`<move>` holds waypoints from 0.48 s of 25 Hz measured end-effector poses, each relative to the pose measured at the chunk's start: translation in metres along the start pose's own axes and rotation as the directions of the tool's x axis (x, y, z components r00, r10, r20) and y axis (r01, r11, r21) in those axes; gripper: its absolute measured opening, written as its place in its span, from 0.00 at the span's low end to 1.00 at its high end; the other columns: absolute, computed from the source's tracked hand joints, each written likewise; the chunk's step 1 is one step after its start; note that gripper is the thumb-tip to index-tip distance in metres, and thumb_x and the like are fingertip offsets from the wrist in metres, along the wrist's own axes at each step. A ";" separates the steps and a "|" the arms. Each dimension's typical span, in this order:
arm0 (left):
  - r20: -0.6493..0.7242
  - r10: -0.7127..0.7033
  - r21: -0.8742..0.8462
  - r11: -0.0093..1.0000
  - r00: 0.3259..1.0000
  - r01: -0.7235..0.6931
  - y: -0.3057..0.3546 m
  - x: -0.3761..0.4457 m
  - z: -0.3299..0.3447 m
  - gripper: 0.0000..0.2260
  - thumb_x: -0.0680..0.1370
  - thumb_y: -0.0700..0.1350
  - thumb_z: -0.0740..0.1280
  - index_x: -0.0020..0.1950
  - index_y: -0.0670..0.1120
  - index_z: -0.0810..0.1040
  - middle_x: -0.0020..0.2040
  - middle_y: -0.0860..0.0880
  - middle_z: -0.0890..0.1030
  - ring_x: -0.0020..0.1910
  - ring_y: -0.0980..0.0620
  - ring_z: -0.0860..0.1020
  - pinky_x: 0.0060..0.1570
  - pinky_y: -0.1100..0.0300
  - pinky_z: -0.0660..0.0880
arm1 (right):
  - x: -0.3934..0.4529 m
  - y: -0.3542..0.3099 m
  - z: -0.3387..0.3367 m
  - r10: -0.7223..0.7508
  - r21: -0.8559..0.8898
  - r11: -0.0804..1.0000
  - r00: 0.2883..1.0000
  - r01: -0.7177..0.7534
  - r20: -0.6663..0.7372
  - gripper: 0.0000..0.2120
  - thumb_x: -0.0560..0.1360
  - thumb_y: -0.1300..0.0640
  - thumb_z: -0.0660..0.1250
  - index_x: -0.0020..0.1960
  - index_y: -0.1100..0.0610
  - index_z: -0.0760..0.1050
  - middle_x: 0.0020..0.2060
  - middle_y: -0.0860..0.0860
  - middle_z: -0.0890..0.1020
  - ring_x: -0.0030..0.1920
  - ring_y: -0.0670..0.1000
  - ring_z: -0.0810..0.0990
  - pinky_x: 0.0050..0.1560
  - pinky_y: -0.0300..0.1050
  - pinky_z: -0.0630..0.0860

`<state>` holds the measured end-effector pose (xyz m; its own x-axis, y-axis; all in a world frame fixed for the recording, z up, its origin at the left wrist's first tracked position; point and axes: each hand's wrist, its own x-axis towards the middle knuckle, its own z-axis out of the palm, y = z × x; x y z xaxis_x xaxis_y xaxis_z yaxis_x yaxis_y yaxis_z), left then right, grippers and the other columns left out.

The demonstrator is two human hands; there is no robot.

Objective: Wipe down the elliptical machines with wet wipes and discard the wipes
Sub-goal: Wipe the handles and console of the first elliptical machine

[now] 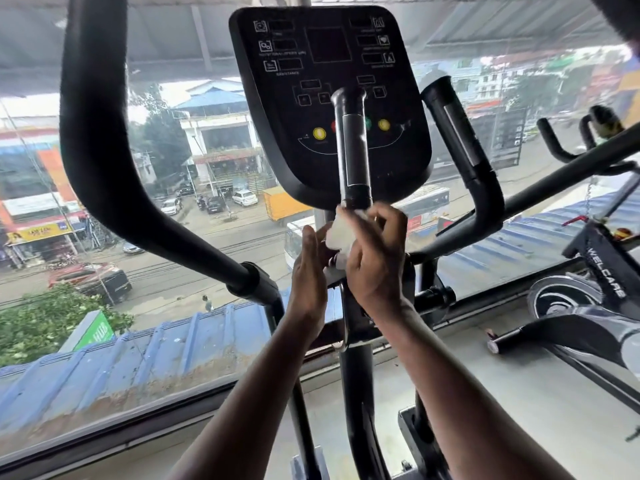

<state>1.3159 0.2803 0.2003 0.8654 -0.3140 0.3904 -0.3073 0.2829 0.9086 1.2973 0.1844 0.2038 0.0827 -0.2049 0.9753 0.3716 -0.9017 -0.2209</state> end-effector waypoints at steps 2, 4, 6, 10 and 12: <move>0.018 -0.020 0.048 0.999 1.000 0.019 0.003 0.004 0.000 0.28 0.82 0.61 0.47 0.59 0.44 0.80 0.47 0.47 0.85 0.47 0.54 0.83 0.44 0.62 0.76 | -0.022 0.001 -0.004 -0.056 0.049 0.997 0.998 0.054 0.039 0.18 0.72 0.69 0.57 0.55 0.58 0.81 0.50 0.54 0.68 0.47 0.54 0.73 0.45 0.47 0.75; 0.004 -0.085 0.065 0.994 0.996 0.085 0.005 0.006 0.007 0.26 0.83 0.58 0.47 0.53 0.46 0.81 0.36 0.53 0.85 0.38 0.60 0.82 0.37 0.67 0.77 | -0.010 -0.001 -0.005 0.044 0.109 0.993 0.999 -0.045 0.013 0.17 0.69 0.70 0.58 0.49 0.61 0.82 0.48 0.54 0.67 0.46 0.49 0.72 0.46 0.40 0.74; 0.012 -0.138 0.091 0.987 0.990 0.136 0.005 0.008 0.012 0.28 0.84 0.57 0.46 0.57 0.40 0.80 0.30 0.56 0.82 0.32 0.63 0.81 0.33 0.70 0.76 | 0.022 -0.011 -0.001 0.237 0.155 0.962 0.970 -0.225 -0.061 0.16 0.66 0.72 0.58 0.49 0.63 0.79 0.49 0.58 0.69 0.49 0.47 0.70 0.50 0.31 0.69; 0.043 -0.149 0.141 0.980 0.988 0.142 0.002 0.012 0.010 0.27 0.83 0.60 0.45 0.58 0.47 0.80 0.34 0.58 0.84 0.39 0.61 0.82 0.35 0.70 0.76 | 0.013 -0.011 0.000 0.070 0.011 0.998 0.997 -0.070 -0.030 0.13 0.69 0.70 0.60 0.47 0.59 0.79 0.50 0.57 0.73 0.51 0.57 0.73 0.53 0.35 0.67; 0.060 -0.151 0.126 0.982 0.987 0.143 0.003 0.016 0.010 0.25 0.82 0.61 0.45 0.51 0.52 0.79 0.36 0.58 0.84 0.39 0.63 0.82 0.36 0.69 0.76 | -0.003 -0.009 -0.006 0.019 -0.038 0.999 1.000 -0.019 0.023 0.10 0.72 0.61 0.64 0.49 0.59 0.81 0.51 0.55 0.73 0.51 0.56 0.72 0.54 0.37 0.67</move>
<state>1.3252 0.2673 0.2111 0.8767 -0.4069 0.2566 -0.2276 0.1190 0.9665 1.2886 0.1907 0.2028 0.1114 -0.2134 0.9706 0.3349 -0.9115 -0.2388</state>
